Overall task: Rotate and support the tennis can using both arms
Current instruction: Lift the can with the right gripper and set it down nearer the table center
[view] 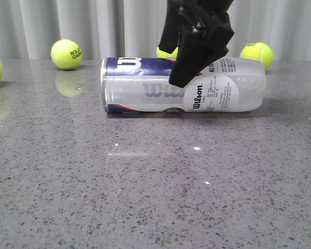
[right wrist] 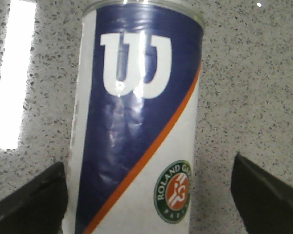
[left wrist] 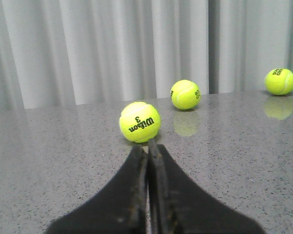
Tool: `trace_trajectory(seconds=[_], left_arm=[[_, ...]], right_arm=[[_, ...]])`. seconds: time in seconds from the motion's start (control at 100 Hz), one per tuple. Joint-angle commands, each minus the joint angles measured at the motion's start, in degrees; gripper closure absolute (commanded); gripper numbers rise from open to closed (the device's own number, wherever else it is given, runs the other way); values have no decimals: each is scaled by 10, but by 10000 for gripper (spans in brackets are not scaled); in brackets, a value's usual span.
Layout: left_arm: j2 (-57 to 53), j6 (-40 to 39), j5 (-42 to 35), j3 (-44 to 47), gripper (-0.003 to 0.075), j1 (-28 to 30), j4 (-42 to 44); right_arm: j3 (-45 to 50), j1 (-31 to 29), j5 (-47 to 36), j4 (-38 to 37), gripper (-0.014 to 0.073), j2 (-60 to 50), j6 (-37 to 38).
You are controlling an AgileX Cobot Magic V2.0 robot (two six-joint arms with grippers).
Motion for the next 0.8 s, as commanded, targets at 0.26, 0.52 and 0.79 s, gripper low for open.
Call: trace_trajectory(seconds=[0.26, 0.52, 0.79], left_arm=[[-22, -4, -42, 27, 741, 1, -4], [-22, -4, -42, 27, 741, 1, -4], [-22, -4, -42, 27, 741, 1, -4]], right_arm=[[-18, -1, 4, 15, -69, -41, -2], [-18, -1, 18, 15, -69, -47, -2], [-18, -1, 37, 15, -69, -47, -2]])
